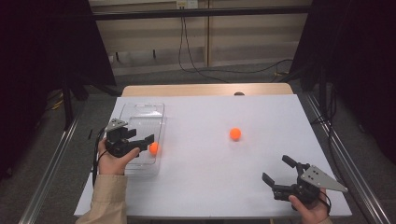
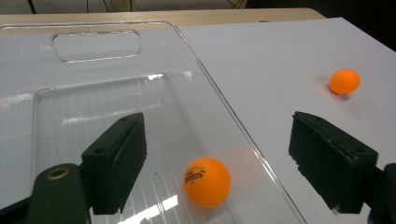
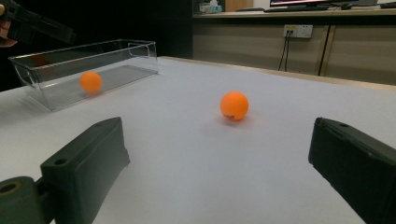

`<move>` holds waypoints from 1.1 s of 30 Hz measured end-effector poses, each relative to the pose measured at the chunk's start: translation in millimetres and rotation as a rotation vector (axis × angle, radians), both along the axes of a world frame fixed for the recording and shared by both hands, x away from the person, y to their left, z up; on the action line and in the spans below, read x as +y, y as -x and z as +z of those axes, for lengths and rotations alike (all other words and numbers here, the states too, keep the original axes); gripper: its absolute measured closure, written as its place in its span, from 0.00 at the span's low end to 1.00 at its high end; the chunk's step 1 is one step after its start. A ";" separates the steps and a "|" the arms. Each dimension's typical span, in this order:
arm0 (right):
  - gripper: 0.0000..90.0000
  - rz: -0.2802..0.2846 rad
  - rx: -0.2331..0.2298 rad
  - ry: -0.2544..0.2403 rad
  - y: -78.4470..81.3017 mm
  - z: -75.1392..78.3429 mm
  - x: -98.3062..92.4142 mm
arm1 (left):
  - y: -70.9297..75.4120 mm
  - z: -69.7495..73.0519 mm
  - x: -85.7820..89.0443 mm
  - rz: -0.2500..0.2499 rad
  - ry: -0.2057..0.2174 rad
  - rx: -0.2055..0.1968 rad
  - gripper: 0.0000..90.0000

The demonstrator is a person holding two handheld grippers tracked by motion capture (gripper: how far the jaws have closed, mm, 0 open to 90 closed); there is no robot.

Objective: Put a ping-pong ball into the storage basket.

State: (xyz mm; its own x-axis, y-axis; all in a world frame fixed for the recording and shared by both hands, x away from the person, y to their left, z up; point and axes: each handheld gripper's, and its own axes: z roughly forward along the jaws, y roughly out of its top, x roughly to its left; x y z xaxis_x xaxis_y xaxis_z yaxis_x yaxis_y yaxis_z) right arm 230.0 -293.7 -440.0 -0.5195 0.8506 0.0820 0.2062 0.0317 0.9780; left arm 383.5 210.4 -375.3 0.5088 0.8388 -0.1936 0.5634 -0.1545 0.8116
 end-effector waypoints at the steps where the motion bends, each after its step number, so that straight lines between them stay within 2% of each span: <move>1: 0.04 0.000 0.000 -0.001 0.0 -0.1 0.0 | 0.4 0.6 -1.5 -0.002 -0.003 -0.004 0.21; 10: 0.04 -0.004 0.002 -0.004 1.0 -0.2 -0.8 | 0.9 2.4 -14.5 -0.038 -0.005 -0.011 0.18; 18: 0.04 -0.005 0.003 -0.001 1.2 -0.4 -0.9 | 0.7 1.8 -19.8 -0.050 -0.004 -0.006 0.16; 33: 0.04 -0.003 0.003 0.001 0.6 -0.6 -0.7 | 2.8 1.7 -36.0 -0.086 -0.004 -0.020 0.13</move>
State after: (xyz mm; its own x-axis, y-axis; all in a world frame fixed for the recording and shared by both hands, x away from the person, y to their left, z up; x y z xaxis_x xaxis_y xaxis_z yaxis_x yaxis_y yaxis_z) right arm 229.4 -294.4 -440.6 -0.5163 0.8524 0.0825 0.2091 0.0321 0.9774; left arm 380.7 174.4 -373.6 0.5827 0.7927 -0.1792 0.5318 -0.2052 0.8216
